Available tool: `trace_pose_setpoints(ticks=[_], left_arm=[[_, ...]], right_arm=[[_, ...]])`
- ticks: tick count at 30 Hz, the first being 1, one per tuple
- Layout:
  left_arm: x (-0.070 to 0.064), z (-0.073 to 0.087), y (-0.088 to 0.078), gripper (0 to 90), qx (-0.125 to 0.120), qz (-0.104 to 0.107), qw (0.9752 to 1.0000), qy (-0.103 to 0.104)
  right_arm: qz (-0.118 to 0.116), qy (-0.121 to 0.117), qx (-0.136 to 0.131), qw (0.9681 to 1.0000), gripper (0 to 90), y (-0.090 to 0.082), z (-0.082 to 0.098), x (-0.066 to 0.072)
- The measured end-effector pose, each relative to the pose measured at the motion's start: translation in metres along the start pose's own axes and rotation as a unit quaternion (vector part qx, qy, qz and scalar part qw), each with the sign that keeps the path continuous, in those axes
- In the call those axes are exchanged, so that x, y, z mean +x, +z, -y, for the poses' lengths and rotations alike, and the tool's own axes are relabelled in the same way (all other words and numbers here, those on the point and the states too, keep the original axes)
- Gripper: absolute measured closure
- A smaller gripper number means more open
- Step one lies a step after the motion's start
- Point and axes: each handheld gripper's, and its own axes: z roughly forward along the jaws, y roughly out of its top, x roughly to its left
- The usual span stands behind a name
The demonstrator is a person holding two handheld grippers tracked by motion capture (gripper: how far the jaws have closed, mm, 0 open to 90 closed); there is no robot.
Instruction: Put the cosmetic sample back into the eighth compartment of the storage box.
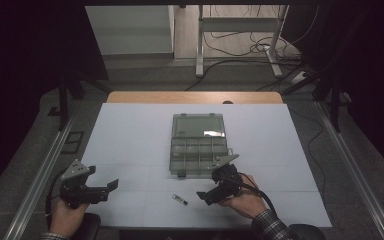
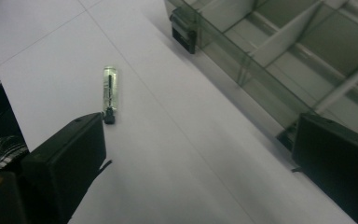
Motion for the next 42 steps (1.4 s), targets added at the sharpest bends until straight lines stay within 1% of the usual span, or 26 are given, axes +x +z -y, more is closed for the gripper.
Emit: trace_pose_setpoints(ticks=[2,5,6,7,9,10,11,12,13,14,17,18,19,20,21,22,23,26,27,28,30,32,36,39,40,42], left_arm=[[0.0,0.0,0.0,2.0,0.0,0.0,1.0,0.001],[0.0,0.0,0.0,2.0,0.001,-0.001,1.0,0.002],[0.0,0.0,0.0,2.0,0.001,-0.001,1.0,0.002],[0.0,0.0,0.0,2.1,0.001,-0.001,1.0,0.002],[0.0,0.0,0.0,2.1,0.001,0.0,1.0,0.002],[0.0,0.0,0.0,2.1,0.001,0.0,1.0,0.002],[0.0,0.0,0.0,2.1,0.001,0.0,1.0,0.002],[0.0,0.0,0.0,2.1,0.002,0.0,1.0,0.002],[0.0,0.0,0.0,2.1,0.002,0.0,1.0,0.003],[0.0,0.0,0.0,2.1,0.002,0.0,1.0,0.003],[-0.001,0.0,0.0,2.1,0.003,0.0,1.0,0.004],[-0.001,0.0,0.0,2.1,0.003,0.0,1.0,0.004],[-0.001,0.0,0.0,2.1,0.002,0.0,1.0,0.004],[-0.001,0.0,0.0,2.1,0.003,-0.001,1.0,0.004],[-0.001,0.0,0.0,2.1,0.003,0.0,1.0,0.004],[-0.001,0.0,0.0,2.1,0.003,0.0,1.0,0.004],[0.0,0.0,0.001,2.1,0.003,0.0,1.0,0.004],[0.0,0.0,0.001,2.2,0.003,0.0,1.0,0.004],[0.0,0.0,0.001,2.2,0.003,0.0,1.0,0.004],[-0.001,0.0,0.001,2.2,0.004,0.0,1.0,0.005],[-0.001,0.0,0.001,2.2,0.004,0.0,1.0,0.005],[-0.001,0.0,0.001,2.2,0.004,0.0,1.0,0.006],[-0.001,0.0,0.001,2.2,0.004,0.0,1.0,0.006],[-0.001,0.0,0.001,2.2,0.004,0.001,1.0,0.006],[-0.001,0.0,0.001,2.2,0.004,0.001,1.0,0.006],[-0.001,0.0,0.001,2.2,0.005,0.001,1.0,0.006]], right_arm=[[-0.001,-0.002,0.002,1.0,6.4,0.002,-0.001,0.001],[-0.01,-0.011,0.01,0.9998,12.9,0.008,-0.005,0.006],[-0.01,-0.011,0.01,0.9998,12.9,0.008,-0.005,0.006],[-0.019,-0.014,0.018,0.9996,17.0,0.011,-0.007,0.009],[-0.023,-0.022,0.023,0.9992,22.3,0.015,-0.008,0.011],[-0.023,-0.022,0.023,0.9992,22.3,0.015,-0.008,0.011],[-0.029,-0.024,0.028,0.9989,26.8,0.018,-0.01,0.012],[-0.029,-0.024,0.028,0.9989,26.8,0.018,-0.01,0.012],[-0.035,-0.029,0.033,0.9984,31.7,0.021,-0.011,0.014],[-0.036,-0.029,0.036,0.9983,34.3,0.022,-0.012,0.016],[-0.044,-0.039,0.044,0.9973,41.6,0.027,-0.014,0.02],[-0.044,-0.039,0.044,0.9973,41.6,0.027,-0.014,0.02],[-0.048,-0.048,0.047,0.9966,45.7,0.031,-0.016,0.023],[-0.048,-0.048,0.047,0.9966,45.7,0.031,-0.016,0.023],[-0.056,-0.052,0.049,0.9958,50.0,0.034,-0.018,0.026],[-0.056,-0.052,0.049,0.9958,50.0,0.034,-0.018,0.026],[-0.062,-0.057,0.054,0.995,53.8,0.037,-0.02,0.028],[-0.07,-0.062,0.057,0.994,58.9,0.042,-0.022,0.031],[-0.07,-0.062,0.057,0.994,58.9,0.042,-0.022,0.031],[-0.072,-0.068,0.057,0.9935,62.0,0.045,-0.023,0.034],[-0.073,-0.069,0.058,0.9933,63.1,0.046,-0.023,0.035],[-0.077,-0.074,0.057,0.9926,67.2,0.051,-0.025,0.039],[-0.081,-0.08,0.059,0.9917,70.8,0.055,-0.026,0.043],[-0.073,-0.089,0.067,0.9911,75.5,0.061,-0.026,0.046],[-0.06,-0.104,0.07,0.9903,79.9,0.064,-0.024,0.048],[-0.058,-0.109,0.069,0.9899,80.5,0.064,-0.024,0.049]])
